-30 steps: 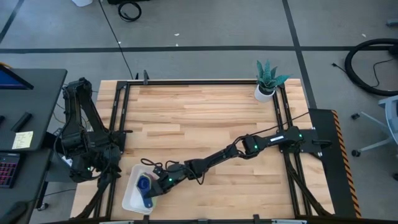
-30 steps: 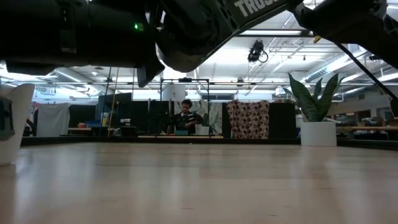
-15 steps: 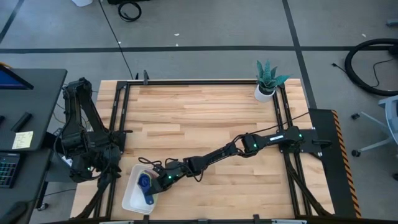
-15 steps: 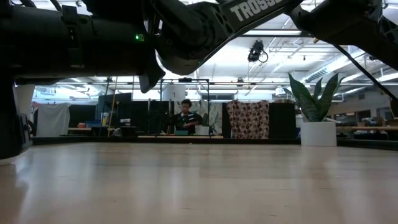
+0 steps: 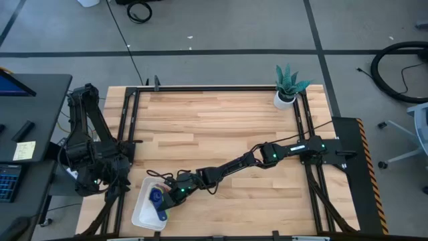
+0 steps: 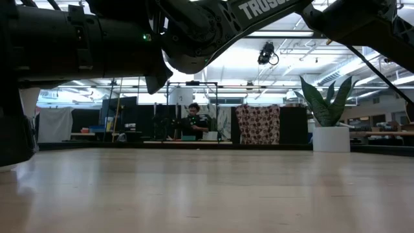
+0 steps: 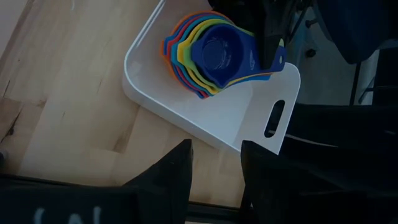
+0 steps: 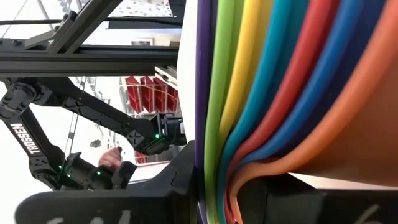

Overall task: Nest measuring cups in basket
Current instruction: Put the nested measuring cups into the white bin

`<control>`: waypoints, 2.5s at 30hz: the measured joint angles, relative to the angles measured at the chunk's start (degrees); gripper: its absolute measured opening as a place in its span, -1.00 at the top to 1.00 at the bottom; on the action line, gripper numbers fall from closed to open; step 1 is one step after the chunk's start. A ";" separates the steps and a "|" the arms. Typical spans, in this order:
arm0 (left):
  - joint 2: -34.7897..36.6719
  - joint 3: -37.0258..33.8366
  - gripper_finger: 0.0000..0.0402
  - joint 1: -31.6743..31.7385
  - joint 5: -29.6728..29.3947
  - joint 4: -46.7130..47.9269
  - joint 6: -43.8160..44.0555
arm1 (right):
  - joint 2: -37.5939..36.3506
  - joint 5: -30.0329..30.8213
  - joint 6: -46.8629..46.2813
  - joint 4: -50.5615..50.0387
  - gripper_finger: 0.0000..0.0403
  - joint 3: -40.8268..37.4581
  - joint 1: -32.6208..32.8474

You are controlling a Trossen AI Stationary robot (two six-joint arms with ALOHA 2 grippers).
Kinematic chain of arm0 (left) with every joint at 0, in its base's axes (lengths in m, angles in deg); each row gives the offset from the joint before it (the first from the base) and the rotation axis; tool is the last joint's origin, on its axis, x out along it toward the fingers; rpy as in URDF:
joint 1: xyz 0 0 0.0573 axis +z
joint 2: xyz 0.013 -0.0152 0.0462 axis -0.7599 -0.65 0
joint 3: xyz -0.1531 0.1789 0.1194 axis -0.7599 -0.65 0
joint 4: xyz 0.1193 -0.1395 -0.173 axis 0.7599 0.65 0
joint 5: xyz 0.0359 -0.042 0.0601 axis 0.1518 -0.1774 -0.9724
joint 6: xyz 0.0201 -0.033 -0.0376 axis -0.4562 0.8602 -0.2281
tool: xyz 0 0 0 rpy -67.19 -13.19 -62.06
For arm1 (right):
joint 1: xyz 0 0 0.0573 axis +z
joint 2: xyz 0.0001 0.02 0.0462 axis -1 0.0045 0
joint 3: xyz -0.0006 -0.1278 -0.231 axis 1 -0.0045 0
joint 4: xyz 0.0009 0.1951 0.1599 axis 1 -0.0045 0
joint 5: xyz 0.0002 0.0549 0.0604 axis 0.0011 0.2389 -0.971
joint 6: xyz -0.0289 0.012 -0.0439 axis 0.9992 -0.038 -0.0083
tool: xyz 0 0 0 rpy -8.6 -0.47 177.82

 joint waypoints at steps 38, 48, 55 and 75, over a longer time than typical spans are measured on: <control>0.00 -0.02 0.30 0.00 2.38 -0.98 0.22 | 0.37 0.90 0.37 5.51 0.26 -0.22 -0.69; 0.00 -0.02 0.30 0.00 2.40 -0.98 0.17 | 0.37 -3.92 -2.53 5.32 0.15 -0.20 -0.96; 0.00 -0.02 0.30 0.00 4.73 -0.98 0.15 | 0.35 -8.50 -4.15 5.02 0.15 -0.17 -1.03; 0.00 -0.02 0.30 0.00 5.57 -1.98 0.17 | 0.35 -9.68 -3.34 5.92 0.15 -0.20 -2.51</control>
